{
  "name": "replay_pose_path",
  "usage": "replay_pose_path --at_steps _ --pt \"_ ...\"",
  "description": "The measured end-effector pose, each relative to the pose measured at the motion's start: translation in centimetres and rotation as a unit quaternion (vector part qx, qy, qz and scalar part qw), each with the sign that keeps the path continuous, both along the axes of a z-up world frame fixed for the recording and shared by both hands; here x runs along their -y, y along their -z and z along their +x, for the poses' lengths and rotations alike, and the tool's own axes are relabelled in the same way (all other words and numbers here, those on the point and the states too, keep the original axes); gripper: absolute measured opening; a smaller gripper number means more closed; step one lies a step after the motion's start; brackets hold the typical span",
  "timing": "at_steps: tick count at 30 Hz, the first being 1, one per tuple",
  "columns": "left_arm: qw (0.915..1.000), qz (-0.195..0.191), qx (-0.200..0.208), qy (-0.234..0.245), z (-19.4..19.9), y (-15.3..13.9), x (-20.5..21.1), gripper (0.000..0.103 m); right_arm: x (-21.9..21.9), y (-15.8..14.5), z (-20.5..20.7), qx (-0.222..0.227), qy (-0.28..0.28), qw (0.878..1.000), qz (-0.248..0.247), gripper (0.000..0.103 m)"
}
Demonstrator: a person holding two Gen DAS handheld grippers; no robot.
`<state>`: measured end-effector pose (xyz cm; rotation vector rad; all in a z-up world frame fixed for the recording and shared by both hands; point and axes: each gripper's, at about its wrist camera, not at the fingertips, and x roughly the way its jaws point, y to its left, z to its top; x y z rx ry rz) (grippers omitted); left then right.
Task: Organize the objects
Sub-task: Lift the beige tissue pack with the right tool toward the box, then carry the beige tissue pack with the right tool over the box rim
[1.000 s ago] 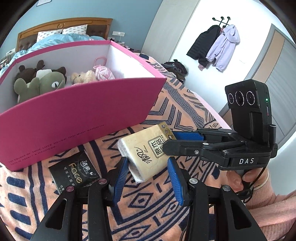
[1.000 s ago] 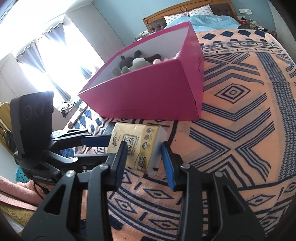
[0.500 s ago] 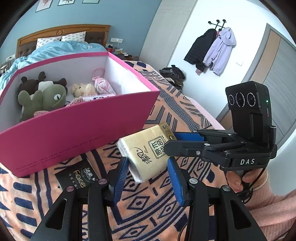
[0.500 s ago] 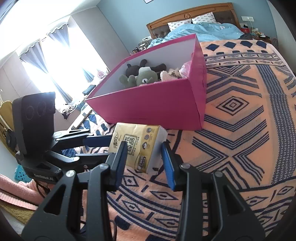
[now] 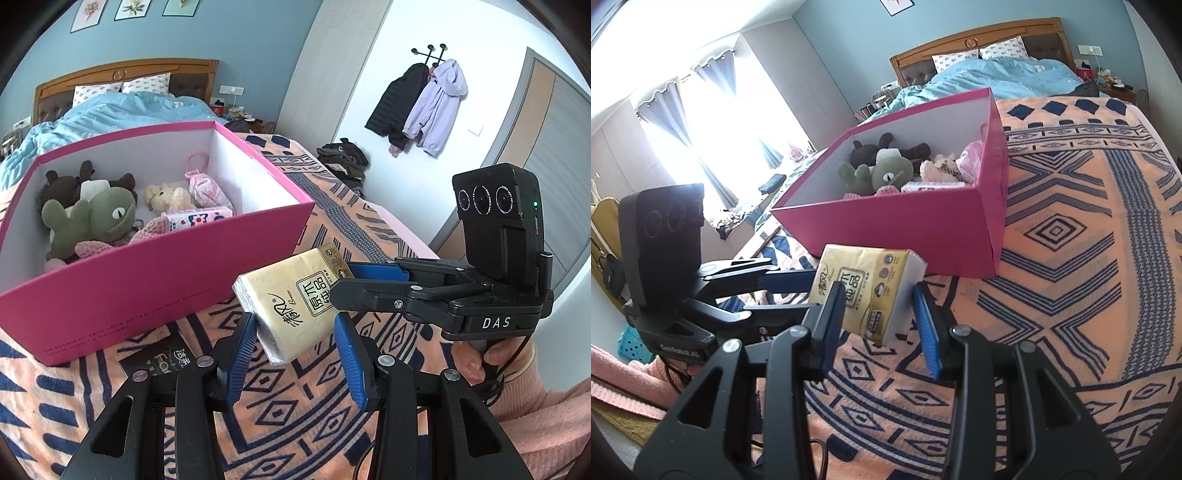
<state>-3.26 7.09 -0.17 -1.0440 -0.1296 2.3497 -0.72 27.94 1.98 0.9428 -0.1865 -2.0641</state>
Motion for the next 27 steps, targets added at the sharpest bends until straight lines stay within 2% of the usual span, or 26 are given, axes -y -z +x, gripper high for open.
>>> replay_pose_path --at_steps 27 --pt "0.9994 -0.005 -0.034 -0.005 -1.1 -2.4 -0.1 0.044 -0.2 -2.4 -0.6 -0.037 0.002 0.999 -0.01 0.042"
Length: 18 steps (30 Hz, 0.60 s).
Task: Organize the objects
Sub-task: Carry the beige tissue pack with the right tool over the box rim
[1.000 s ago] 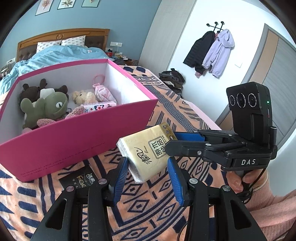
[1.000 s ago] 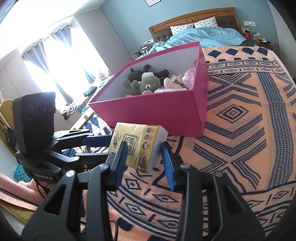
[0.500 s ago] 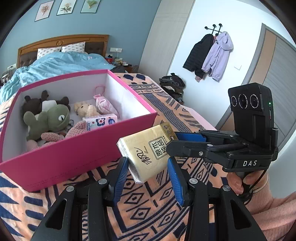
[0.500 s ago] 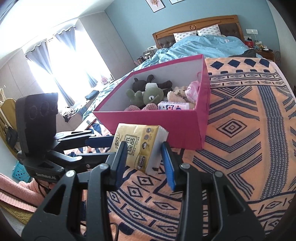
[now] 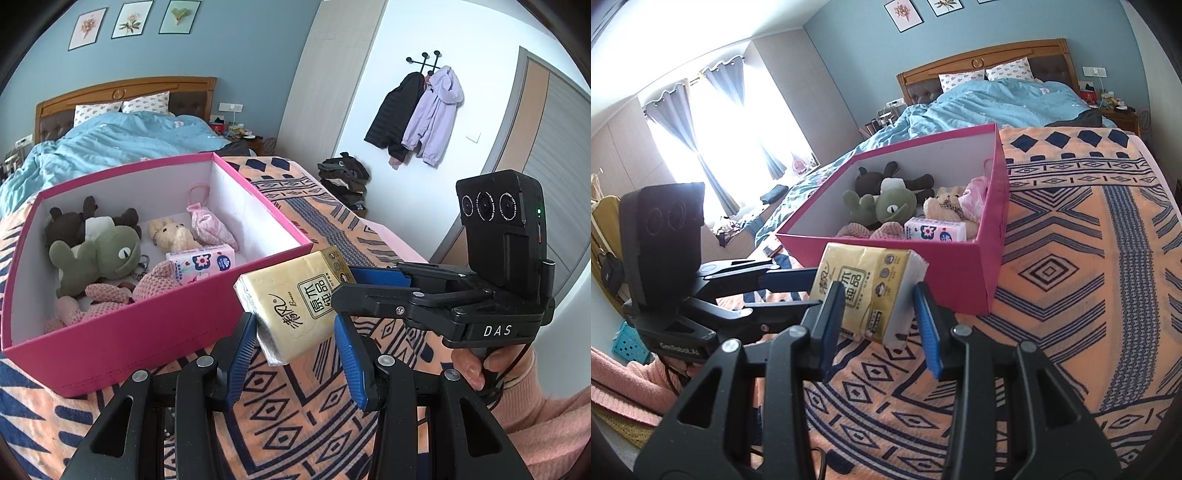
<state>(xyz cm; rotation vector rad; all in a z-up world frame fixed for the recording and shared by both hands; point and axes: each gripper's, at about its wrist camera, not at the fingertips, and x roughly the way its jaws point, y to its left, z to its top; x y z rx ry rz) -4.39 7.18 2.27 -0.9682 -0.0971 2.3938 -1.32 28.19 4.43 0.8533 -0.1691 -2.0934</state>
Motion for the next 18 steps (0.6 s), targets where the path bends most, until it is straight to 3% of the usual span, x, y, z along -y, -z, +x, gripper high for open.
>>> replay_pose_path --at_steps 18 --pt "0.9999 0.001 -0.008 -0.007 -0.88 -0.68 0.15 0.044 0.15 -0.89 -0.88 -0.013 0.0 1.0 -0.004 0.042"
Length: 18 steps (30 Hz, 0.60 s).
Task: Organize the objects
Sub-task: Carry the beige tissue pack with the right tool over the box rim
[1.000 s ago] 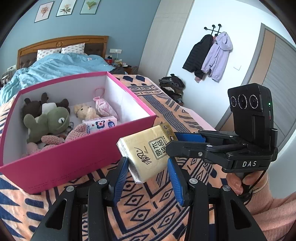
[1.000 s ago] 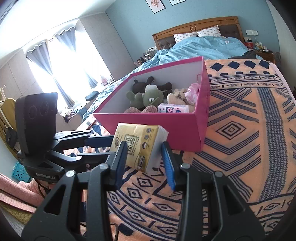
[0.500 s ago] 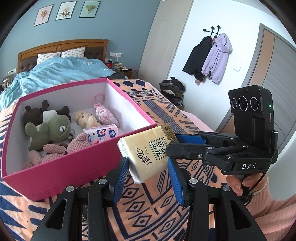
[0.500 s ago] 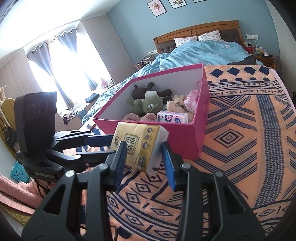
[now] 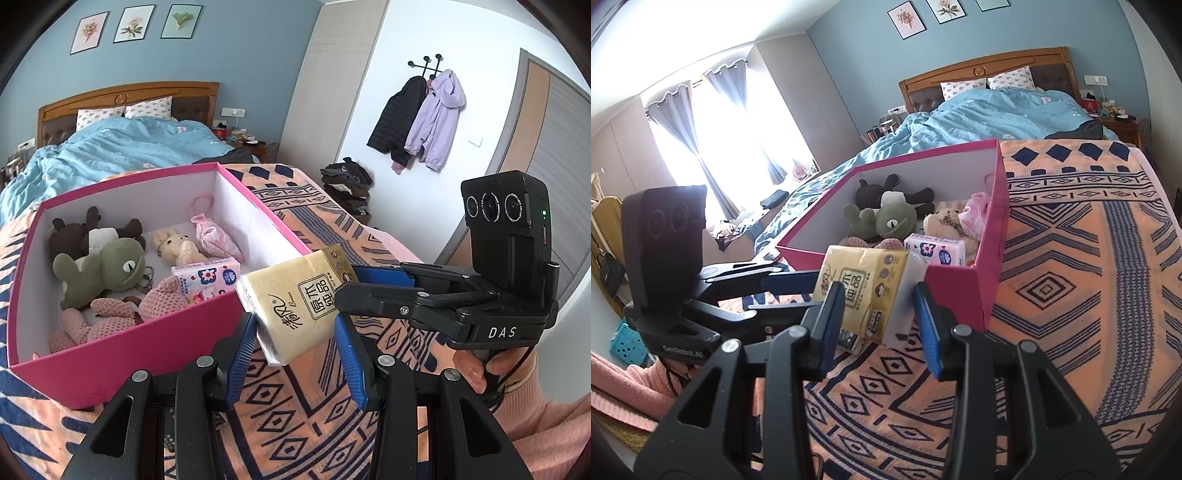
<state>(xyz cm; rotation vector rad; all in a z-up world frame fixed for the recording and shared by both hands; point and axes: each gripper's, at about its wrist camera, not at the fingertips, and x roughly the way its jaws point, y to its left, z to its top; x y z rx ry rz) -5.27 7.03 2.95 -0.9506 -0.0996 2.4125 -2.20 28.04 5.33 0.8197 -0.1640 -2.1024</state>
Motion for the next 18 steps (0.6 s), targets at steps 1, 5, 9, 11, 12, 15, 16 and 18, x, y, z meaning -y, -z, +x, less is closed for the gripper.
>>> replay_pose_path --at_steps 1,5,9,11,12,15,16,18 --pt "1.0 0.001 0.0 -0.001 -0.09 -0.04 0.04 0.044 0.02 -0.03 0.0 -0.001 0.0 1.0 0.0 0.042" --pt "1.0 0.0 -0.001 -0.003 -0.16 -0.04 0.01 0.044 0.1 -0.16 -0.14 -0.003 0.0 1.0 -0.001 0.042" --pt "1.0 0.001 -0.004 -0.004 -0.22 -0.17 0.08 0.044 0.19 -0.18 -0.24 -0.003 0.0 1.0 -0.001 0.042" --pt "1.0 0.0 -0.006 -0.004 -0.22 -0.24 0.03 0.044 0.23 -0.24 -0.39 -0.004 0.001 1.0 -0.002 0.042" --pt "1.0 -0.001 -0.007 -0.004 -0.26 -0.27 0.02 0.044 0.25 -0.27 -0.43 -0.005 0.001 1.0 -0.002 0.042" --pt "1.0 0.0 -0.008 -0.003 -0.35 -0.33 0.02 0.044 0.21 -0.4 -0.41 -0.007 0.002 1.0 -0.003 0.042" --pt "1.0 0.0 -0.008 -0.003 -0.42 -0.35 0.05 0.044 0.19 -0.45 -0.44 -0.008 0.002 1.0 -0.002 0.042" --pt "1.0 -0.001 -0.009 -0.003 -0.46 -0.36 0.01 0.044 0.19 -0.48 -0.47 -0.008 0.003 1.0 -0.003 0.042"
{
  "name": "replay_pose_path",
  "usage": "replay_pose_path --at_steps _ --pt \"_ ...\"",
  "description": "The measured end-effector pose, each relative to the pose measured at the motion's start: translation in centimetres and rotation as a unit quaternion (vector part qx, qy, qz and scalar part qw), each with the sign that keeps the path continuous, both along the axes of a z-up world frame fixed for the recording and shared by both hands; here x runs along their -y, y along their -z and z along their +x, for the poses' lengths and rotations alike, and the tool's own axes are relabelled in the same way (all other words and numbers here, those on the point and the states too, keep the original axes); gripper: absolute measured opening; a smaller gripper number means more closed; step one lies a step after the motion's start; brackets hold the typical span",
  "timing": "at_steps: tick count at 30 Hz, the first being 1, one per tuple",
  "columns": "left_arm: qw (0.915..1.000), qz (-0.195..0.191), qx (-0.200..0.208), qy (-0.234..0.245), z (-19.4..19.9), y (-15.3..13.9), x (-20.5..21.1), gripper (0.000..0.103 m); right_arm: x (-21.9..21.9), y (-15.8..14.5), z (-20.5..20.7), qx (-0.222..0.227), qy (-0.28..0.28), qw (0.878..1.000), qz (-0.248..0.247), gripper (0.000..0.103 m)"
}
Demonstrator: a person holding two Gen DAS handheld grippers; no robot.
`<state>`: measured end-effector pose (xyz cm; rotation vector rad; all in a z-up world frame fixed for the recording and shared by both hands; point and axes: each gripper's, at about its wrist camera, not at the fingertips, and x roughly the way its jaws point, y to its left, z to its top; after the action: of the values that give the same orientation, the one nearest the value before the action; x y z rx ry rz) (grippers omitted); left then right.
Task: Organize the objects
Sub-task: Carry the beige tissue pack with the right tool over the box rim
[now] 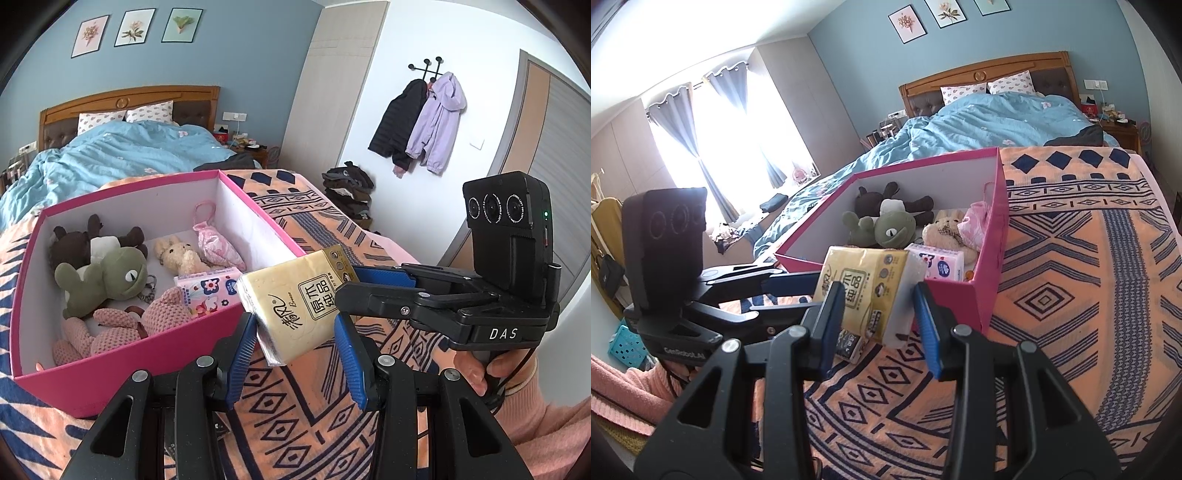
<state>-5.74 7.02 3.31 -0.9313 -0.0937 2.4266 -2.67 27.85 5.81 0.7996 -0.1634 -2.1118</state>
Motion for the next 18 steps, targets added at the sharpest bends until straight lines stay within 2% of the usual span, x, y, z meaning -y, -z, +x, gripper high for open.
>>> replay_pose_path --at_steps 18 --pt "1.0 -0.003 -0.007 0.0 -1.1 -0.7 -0.1 0.044 0.1 -0.7 -1.0 -0.009 0.004 1.0 -0.002 0.042"
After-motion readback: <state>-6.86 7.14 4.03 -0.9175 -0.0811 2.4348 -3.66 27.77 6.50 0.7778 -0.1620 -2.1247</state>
